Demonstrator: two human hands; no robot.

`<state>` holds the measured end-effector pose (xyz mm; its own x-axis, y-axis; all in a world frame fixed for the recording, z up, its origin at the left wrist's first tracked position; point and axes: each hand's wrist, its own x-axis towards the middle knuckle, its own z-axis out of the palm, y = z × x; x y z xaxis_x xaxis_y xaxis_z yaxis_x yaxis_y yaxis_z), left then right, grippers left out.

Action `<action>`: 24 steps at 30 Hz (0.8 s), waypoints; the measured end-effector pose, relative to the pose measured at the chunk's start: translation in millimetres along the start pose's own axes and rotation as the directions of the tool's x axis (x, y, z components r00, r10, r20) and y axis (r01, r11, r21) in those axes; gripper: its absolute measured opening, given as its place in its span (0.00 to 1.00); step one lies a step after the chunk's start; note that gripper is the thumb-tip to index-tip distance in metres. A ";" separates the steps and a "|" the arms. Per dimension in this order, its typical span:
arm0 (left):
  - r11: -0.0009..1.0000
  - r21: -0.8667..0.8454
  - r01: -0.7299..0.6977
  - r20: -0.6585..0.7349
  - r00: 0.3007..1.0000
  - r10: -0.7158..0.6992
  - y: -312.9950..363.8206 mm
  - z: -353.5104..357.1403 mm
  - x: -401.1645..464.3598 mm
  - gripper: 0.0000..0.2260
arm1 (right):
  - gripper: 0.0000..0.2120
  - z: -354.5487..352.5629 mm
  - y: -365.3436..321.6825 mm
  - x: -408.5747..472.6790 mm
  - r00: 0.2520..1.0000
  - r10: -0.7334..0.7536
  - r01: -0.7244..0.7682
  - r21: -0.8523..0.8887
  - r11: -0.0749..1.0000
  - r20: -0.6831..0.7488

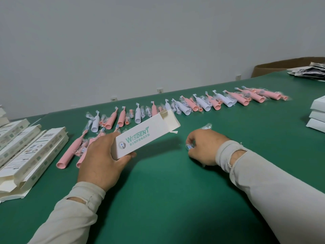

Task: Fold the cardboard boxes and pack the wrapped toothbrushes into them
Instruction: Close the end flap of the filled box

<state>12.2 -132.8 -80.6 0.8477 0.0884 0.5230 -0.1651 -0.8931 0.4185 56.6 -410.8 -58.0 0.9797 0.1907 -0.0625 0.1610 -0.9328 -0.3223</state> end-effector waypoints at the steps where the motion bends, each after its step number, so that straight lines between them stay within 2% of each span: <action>1: 1.000 0.000 -0.002 0.002 1.000 0.002 0.2 0.0 -0.3 0.22 | 0.05 -1.5 1.2 -0.1 0.999 -0.020 0.022 0.061 0.998 -0.028; 2: 1.000 0.001 -0.001 0.003 1.000 0.001 0.3 -0.1 -0.7 0.22 | 0.01 -3.2 2.7 0.0 0.994 -0.031 0.048 0.167 0.985 -0.104; 3: 1.000 0.003 0.003 0.006 1.000 -0.003 0.4 -0.2 -0.9 0.22 | 0.02 -5.4 4.2 0.0 0.977 -0.016 0.084 0.318 0.944 -0.212; 4: 1.000 0.005 0.010 0.011 1.000 -0.010 0.6 -0.3 -1.1 0.22 | 0.04 -8.5 5.1 -0.6 0.949 0.020 0.152 0.510 0.847 -0.316; 5: 1.000 0.004 0.013 0.015 1.000 -0.013 0.9 -0.3 -1.1 0.22 | 0.06 -13.1 4.6 -2.9 0.917 0.058 0.255 0.692 0.676 -0.395; 6: 1.000 0.003 0.012 0.017 1.000 -0.012 1.0 -0.2 -1.2 0.22 | 0.06 -17.9 2.8 -6.1 0.889 0.091 0.356 0.802 0.480 -0.449; 7: 1.000 0.005 0.009 0.019 1.000 -0.009 1.1 -0.2 -1.2 0.22 | 0.06 -21.1 0.1 -8.7 0.862 0.108 0.441 0.838 0.320 -0.495; 8: 1.000 0.013 0.006 0.023 1.000 -0.006 1.2 -0.3 -1.1 0.22 | 0.06 -22.3 -3.1 -10.6 0.836 0.119 0.501 0.833 0.234 -0.536; 9: 1.000 0.022 0.007 0.027 1.000 -0.008 1.0 -0.5 -0.9 0.22 | 0.06 -21.8 -6.5 -11.3 0.808 0.130 0.541 0.812 0.219 -0.574; 13: 1.000 0.025 0.009 0.035 0.999 -0.010 0.1 -0.6 0.1 0.21 | 0.08 -14.9 -11.4 -7.8 0.742 0.156 0.567 0.735 0.372 -0.652; 18: 1.000 0.013 -0.017 0.039 0.999 0.017 3.1 -0.6 -1.4 0.23 | 0.08 -3.6 -14.5 -7.4 0.786 0.108 0.542 0.763 0.352 -0.608; 19: 0.999 0.006 -0.032 0.053 0.998 0.031 3.7 -0.6 -1.8 0.23 | 0.08 0.5 -16.3 -6.8 0.789 0.111 0.524 0.756 0.392 -0.605; 22: 0.998 -0.005 -0.060 0.099 0.993 0.060 7.1 0.6 -3.1 0.23 | 0.08 11.6 -20.3 -5.7 0.763 0.140 0.408 0.638 0.653 -0.631; 23: 0.998 0.000 -0.067 0.103 0.992 0.067 8.2 1.3 -3.3 0.24 | 0.09 13.4 -22.0 -6.3 0.758 0.160 0.372 0.621 0.690 -0.632; 24: 0.997 0.006 -0.074 0.103 0.992 0.073 8.9 1.7 -3.6 0.24 | 0.09 13.8 -23.9 -7.8 0.765 0.178 0.358 0.638 0.682 -0.619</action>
<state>8.6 -141.8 -80.1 0.8808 -0.0230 0.4730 -0.2247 -0.8996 0.3745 43.4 -385.8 -62.8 0.8520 -0.2099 0.4796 0.3837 -0.3730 -0.8448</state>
